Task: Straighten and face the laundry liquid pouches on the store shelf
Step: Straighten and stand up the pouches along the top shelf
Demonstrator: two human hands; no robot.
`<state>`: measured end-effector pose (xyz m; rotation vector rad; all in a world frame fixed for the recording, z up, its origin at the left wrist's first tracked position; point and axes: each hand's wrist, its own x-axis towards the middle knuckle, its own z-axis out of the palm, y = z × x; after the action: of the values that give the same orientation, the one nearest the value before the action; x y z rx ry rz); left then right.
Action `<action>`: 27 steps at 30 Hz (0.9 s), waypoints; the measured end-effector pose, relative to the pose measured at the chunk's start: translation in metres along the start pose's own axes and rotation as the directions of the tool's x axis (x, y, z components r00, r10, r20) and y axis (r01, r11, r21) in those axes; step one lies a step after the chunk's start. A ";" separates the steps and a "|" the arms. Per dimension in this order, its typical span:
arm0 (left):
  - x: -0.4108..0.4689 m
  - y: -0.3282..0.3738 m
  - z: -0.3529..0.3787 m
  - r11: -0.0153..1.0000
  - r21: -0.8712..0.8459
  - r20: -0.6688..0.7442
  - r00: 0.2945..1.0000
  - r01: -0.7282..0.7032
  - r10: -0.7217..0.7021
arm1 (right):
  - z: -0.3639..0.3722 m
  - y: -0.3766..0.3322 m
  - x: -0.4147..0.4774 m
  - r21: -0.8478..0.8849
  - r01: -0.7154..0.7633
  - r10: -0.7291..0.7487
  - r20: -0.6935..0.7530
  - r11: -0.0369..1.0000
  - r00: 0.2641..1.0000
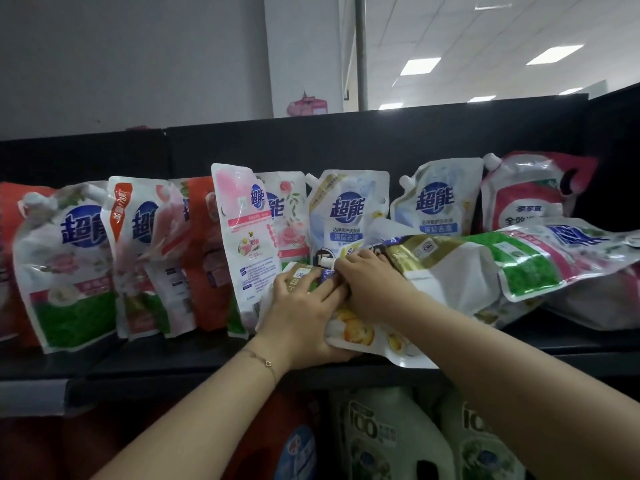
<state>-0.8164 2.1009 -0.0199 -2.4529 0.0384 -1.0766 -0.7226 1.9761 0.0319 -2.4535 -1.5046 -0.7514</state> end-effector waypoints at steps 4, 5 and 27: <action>0.001 -0.001 0.000 1.000 0.022 -0.046 0.999 -0.022 0.023 | -0.002 0.010 0.006 -0.027 -0.053 0.055 0.060 0.998 0.997; 0.002 -0.001 -0.001 1.000 0.016 -0.053 0.998 -0.014 0.015 | -0.002 0.014 0.007 -0.025 -0.088 0.090 0.063 0.996 0.994; 0.006 0.013 -0.013 0.983 -0.003 0.206 0.962 0.182 -0.177 | -0.015 -0.008 0.040 -0.520 -0.260 0.434 0.245 0.814 0.867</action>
<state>-0.8192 2.0828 -0.0139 -2.6141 -0.2439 -0.8916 -0.7198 2.0056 0.0634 -3.2660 -0.9614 -0.6864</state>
